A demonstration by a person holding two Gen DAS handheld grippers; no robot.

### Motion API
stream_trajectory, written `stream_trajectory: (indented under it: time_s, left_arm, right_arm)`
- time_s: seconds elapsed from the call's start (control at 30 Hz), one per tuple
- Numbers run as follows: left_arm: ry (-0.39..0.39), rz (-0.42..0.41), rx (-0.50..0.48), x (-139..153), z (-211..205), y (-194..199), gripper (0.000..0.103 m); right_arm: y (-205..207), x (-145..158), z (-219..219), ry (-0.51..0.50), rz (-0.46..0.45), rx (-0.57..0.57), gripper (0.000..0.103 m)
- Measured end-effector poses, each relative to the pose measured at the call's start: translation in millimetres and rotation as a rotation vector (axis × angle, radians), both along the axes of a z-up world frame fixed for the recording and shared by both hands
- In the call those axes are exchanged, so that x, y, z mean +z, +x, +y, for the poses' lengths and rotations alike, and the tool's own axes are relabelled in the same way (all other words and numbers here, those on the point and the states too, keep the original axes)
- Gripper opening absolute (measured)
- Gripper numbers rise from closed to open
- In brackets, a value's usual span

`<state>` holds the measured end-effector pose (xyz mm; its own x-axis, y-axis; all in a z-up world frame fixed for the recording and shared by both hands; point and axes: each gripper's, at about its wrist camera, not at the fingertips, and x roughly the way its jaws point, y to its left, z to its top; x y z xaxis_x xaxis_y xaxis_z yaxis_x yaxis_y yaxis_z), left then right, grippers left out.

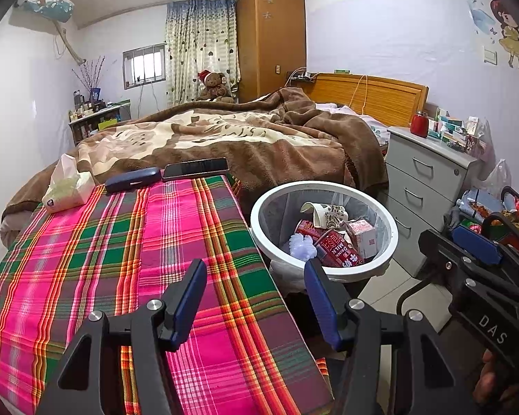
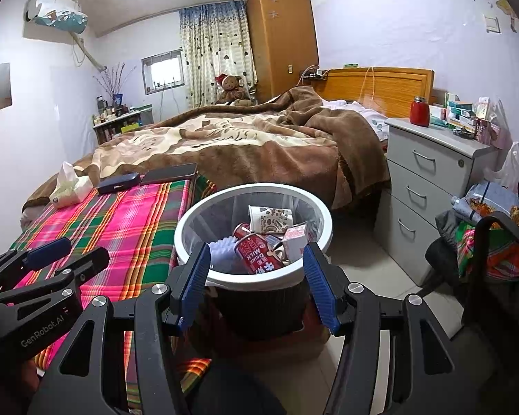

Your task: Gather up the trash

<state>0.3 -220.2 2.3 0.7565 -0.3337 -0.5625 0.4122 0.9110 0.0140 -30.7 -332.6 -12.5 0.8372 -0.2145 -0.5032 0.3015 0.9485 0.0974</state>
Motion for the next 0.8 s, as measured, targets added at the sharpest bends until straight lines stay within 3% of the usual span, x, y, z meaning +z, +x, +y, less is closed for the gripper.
stream_trajectory:
  time_s: [0.8]
  left_arm:
    - [-0.007, 0.015, 0.008, -2.5, 2.6, -0.4, 0.058]
  right_arm:
    - [0.8, 1.3, 3.7, -0.002, -0.001, 0.004, 0.057]
